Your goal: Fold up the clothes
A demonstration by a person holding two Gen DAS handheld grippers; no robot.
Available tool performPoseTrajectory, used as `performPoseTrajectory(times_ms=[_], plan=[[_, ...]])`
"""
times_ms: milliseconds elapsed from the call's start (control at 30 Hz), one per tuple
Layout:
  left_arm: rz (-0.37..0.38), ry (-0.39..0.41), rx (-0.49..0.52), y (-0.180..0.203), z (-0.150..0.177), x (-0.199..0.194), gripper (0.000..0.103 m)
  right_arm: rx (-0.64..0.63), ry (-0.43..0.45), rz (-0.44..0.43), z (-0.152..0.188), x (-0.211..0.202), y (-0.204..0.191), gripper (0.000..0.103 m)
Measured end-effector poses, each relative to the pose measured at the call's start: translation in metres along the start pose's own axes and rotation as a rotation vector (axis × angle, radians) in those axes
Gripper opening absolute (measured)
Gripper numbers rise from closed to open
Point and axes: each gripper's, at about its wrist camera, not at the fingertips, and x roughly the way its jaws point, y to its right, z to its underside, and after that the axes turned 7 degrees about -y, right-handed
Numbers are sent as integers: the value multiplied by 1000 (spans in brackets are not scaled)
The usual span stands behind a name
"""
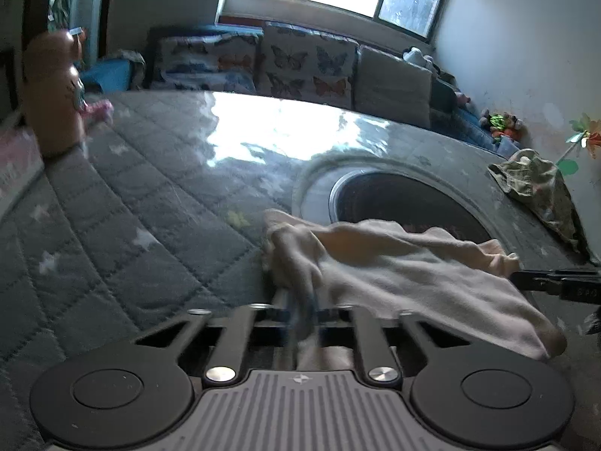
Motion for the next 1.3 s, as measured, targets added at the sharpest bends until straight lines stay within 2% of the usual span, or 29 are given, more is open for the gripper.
performPoseTrajectory(times_ms=[200, 400, 600, 800, 1067, 1200, 1300], plan=[[-9, 74, -34, -8, 6, -33, 9, -67, 50, -16, -16, -16, -23, 8], [-61, 147, -80, -26, 16, -77, 9, -173, 72, -67, -37, -14, -66, 7], [-165, 204, -138, -60, 21, -122, 9, -265, 82, -142, -60, 1, -117, 7], [-272, 226, -198, -97, 22, -147, 9, -334, 65, -213, -83, 32, -166, 7], [-369, 193, -266, -134, 29, -147, 9, -405, 27, -262, -103, 76, -208, 7], [-389, 129, -285, -146, 36, -127, 9, -432, -14, -223, -102, 101, -215, 7], [-407, 90, -301, -152, 39, -117, 14, -448, -51, -178, -100, 117, -216, 8]])
